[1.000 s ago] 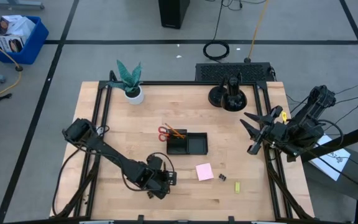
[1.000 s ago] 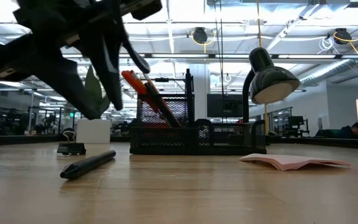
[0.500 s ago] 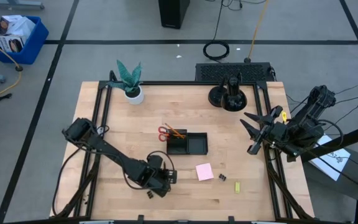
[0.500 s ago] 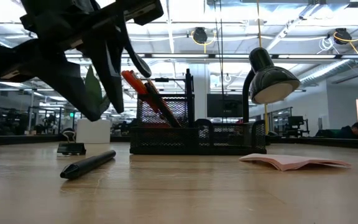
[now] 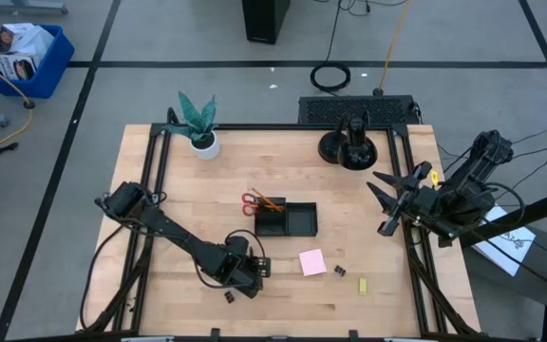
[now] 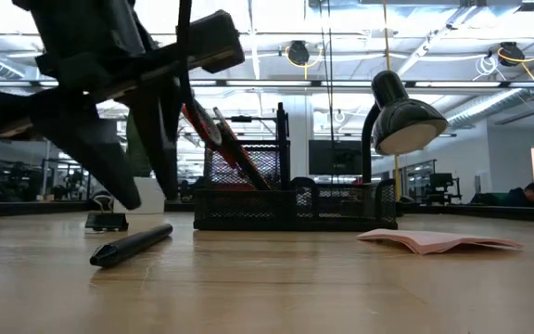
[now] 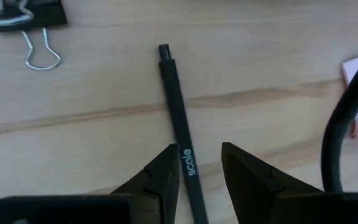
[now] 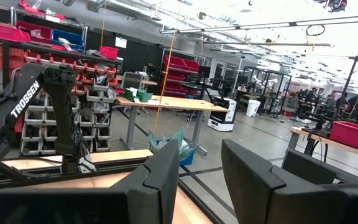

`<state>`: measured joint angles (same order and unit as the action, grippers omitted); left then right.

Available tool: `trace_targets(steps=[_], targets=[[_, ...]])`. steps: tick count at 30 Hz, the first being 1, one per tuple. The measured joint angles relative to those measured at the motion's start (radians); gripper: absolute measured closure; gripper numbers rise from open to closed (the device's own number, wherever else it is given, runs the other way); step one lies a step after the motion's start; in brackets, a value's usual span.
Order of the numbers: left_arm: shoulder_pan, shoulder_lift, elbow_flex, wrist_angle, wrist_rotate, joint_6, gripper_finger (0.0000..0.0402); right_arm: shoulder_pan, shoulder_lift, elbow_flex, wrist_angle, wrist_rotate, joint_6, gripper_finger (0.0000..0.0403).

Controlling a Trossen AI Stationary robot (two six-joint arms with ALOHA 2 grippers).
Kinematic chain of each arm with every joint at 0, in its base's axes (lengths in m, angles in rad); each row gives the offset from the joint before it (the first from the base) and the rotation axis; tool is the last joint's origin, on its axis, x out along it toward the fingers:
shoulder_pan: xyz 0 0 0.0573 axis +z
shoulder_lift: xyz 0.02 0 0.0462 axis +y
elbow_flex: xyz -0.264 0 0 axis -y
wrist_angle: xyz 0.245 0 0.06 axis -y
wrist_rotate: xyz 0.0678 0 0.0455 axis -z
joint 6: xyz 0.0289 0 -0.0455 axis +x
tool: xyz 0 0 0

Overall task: Pick and place office supplies into organizer
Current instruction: Put the black pen into the desk organizer

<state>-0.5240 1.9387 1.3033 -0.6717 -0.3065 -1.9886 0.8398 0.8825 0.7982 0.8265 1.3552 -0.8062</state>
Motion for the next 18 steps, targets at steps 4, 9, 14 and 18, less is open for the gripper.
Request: trace_targets(steps=[4,9,14,18], targets=[[0.004,0.014,0.001,0.013,0.006,0.001,0.0277,0.0,0.0,0.0,0.0,-0.001,0.0,0.0287],[0.008,0.035,0.001,0.025,0.025,-0.001,0.0277,0.0,0.0,0.0,0.0,-0.002,0.001,0.0287],[0.015,0.05,0.001,0.031,0.028,-0.005,0.0277,0.0,0.0,0.0,0.0,-0.003,0.001,0.0287],[0.021,0.063,0.002,0.04,0.044,-0.015,0.0277,0.0,0.0,0.0,-0.001,-0.003,0.007,0.0287]])
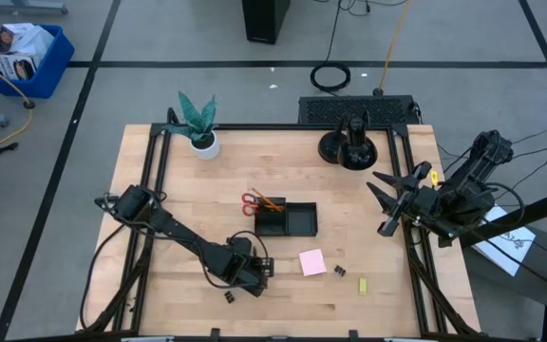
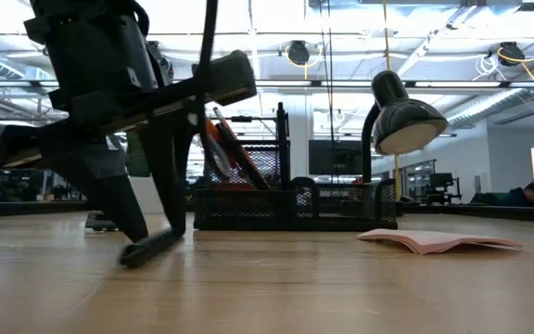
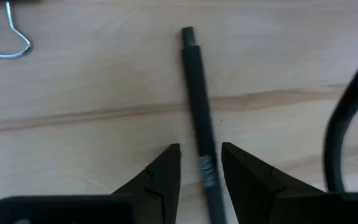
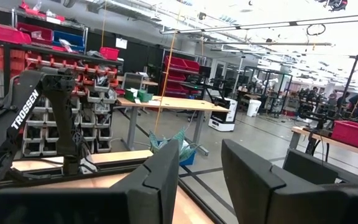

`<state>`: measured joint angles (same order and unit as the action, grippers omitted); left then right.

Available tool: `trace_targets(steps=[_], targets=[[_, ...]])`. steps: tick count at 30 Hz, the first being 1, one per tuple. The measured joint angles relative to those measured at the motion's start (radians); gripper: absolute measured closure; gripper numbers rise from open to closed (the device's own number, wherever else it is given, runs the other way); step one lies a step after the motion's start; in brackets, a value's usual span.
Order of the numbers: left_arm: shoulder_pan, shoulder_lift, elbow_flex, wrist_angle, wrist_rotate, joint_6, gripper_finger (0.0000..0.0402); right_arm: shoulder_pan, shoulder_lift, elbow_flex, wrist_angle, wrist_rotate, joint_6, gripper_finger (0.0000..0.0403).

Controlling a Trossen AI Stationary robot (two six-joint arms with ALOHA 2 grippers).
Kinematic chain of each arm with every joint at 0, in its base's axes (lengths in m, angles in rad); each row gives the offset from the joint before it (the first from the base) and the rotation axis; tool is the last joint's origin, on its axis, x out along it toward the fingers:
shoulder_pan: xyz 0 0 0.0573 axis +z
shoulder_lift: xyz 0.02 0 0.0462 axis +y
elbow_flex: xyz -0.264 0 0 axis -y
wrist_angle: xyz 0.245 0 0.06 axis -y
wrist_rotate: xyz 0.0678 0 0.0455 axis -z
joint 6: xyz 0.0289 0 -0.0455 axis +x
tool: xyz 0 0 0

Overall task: Pick and place office supplies into organizer
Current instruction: Put the black pen into the desk organizer

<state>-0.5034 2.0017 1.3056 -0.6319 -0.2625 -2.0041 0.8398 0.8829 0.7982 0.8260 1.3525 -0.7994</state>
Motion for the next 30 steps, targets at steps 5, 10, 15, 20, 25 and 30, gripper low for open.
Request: trace_targets(steps=[5,10,15,20,25,30], targets=[[0.003,0.002,0.0,0.0,0.008,0.0,0.0277,0.0,0.0,0.0,0.0,0.0,0.002,0.0287],[0.005,0.002,0.0,-0.001,0.032,0.006,0.0277,0.0,0.0,0.0,-0.001,-0.038,0.002,0.0287],[0.006,0.006,0.001,-0.005,0.046,0.005,0.0277,0.0,0.0,0.0,0.0,-0.048,0.002,0.0287],[0.01,0.019,0.003,0.001,0.07,0.001,0.0277,0.0,0.0,0.0,0.0,-0.048,0.002,0.0287],[0.013,0.028,0.003,0.005,0.078,-0.015,0.0277,0.0,0.0,0.0,0.0,-0.048,0.002,0.0287],[0.014,0.029,0.002,0.005,0.086,-0.02,0.0277,0.0,0.0,0.0,0.0,-0.048,0.002,0.0287]])
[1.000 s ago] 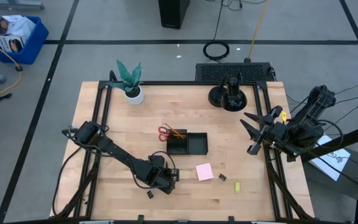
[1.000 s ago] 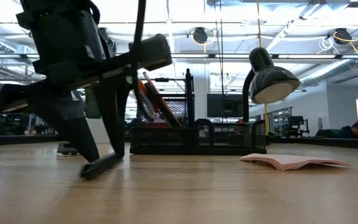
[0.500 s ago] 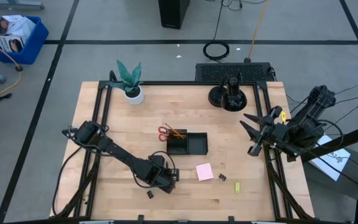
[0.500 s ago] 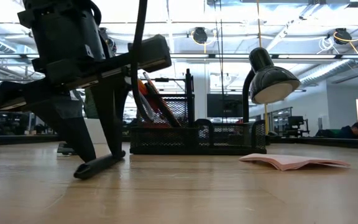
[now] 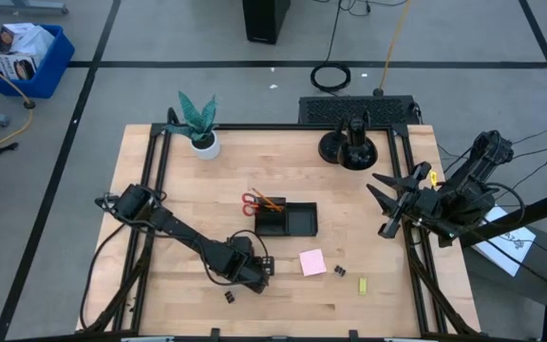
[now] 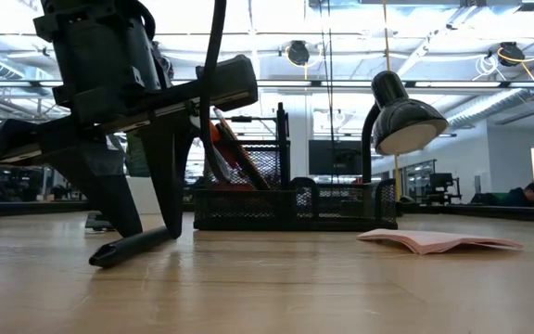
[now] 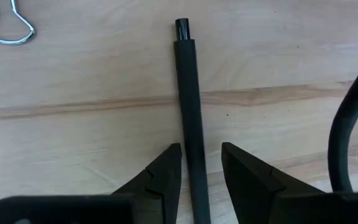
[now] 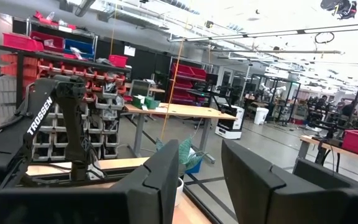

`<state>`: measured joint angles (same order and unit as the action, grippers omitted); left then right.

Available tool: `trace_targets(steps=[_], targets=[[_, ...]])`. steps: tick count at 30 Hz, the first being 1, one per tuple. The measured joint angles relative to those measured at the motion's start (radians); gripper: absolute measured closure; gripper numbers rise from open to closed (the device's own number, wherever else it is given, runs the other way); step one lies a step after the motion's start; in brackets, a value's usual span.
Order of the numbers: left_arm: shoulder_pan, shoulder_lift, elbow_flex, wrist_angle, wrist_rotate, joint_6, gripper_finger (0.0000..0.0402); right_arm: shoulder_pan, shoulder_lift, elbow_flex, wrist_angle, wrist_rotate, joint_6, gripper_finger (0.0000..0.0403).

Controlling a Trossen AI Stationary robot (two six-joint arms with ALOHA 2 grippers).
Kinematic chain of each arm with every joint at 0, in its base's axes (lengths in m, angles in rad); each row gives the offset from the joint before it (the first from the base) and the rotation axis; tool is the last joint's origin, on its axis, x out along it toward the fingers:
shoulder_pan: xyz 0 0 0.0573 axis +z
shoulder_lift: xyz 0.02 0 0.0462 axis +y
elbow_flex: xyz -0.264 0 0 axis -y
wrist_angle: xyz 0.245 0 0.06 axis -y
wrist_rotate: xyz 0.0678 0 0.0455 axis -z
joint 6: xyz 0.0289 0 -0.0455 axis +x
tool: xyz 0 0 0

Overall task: Pick and place office supplies into organizer
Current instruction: Put the black pen into the desk organizer

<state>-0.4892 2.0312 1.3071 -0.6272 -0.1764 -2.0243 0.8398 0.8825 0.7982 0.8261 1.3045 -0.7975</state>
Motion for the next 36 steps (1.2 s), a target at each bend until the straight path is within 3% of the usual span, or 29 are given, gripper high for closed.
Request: trace_targets(steps=[4,14,28,36], targets=[[0.005,0.001,0.0,-0.011,0.019,0.0,0.0289,0.0,0.0,0.0,0.0,0.0,0.0,0.0287],[0.005,0.001,-0.001,-0.013,0.017,0.048,0.0379,0.0,0.0,0.0,0.0,0.0,0.0,0.0287],[-0.012,-0.006,0.002,-0.019,-0.047,-0.002,0.0384,0.0,0.0,0.0,0.0,0.001,0.0,0.0287],[-0.03,0.003,0.073,-0.147,-0.081,-0.001,0.0388,0.0,0.0,0.0,0.0,0.002,0.0,0.0287]])
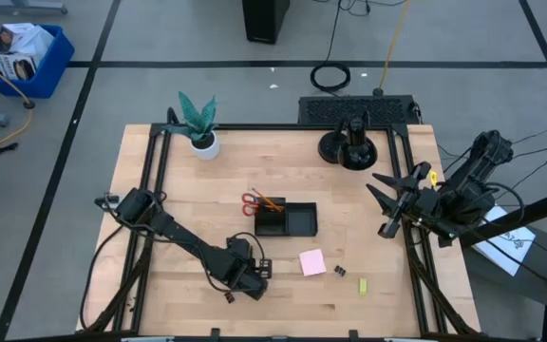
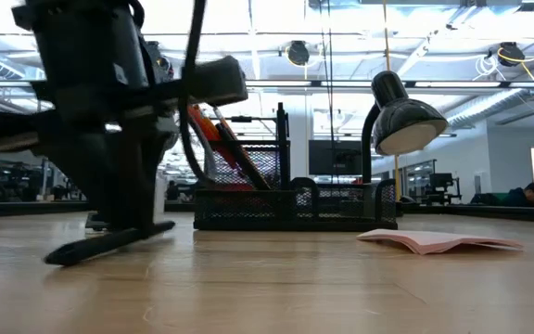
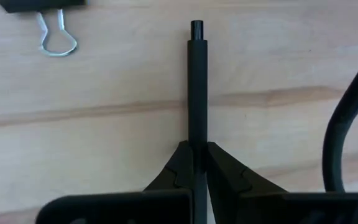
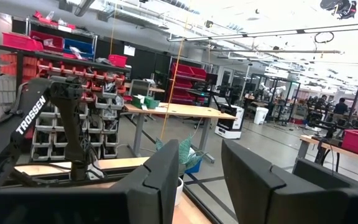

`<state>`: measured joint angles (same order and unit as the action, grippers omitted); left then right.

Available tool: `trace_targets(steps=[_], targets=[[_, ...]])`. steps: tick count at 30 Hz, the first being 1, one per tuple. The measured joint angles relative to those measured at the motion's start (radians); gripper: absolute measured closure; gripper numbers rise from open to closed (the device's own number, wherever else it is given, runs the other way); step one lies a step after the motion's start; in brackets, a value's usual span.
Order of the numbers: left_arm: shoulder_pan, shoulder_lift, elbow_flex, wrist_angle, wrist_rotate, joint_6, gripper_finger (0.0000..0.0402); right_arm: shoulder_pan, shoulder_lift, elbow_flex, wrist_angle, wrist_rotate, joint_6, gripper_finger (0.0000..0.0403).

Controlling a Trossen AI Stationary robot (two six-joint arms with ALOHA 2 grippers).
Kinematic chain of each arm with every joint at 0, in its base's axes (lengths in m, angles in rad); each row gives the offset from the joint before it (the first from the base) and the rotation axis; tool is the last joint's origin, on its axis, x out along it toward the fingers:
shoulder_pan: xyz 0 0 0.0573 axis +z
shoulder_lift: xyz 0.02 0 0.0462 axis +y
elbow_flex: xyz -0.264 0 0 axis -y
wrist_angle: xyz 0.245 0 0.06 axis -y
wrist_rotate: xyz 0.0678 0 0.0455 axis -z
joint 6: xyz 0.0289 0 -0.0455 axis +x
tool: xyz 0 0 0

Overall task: Pick and place office supplies into organizer
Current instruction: Put the black pen into the desk organizer

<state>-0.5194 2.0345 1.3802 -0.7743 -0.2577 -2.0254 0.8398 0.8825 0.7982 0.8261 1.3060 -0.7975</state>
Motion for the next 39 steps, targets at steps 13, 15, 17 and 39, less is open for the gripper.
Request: trace_targets(steps=[13,15,17,39], targets=[[-0.006,-0.003,0.096,-0.068,-0.03,0.027,0.0389,0.0,0.0,0.0,0.0,0.001,0.0,0.0287],[-0.011,-0.004,0.116,-0.085,-0.037,0.031,0.0389,0.0,0.0,0.0,0.0,0.001,0.0,0.0287],[-0.018,-0.004,0.14,-0.106,-0.041,0.033,0.0389,0.0,0.0,0.0,0.0,0.001,0.0,0.0287],[-0.066,-0.007,0.421,-0.219,-0.269,0.203,0.0389,0.0,0.0,0.0,0.0,0.0,0.0,0.0287]])
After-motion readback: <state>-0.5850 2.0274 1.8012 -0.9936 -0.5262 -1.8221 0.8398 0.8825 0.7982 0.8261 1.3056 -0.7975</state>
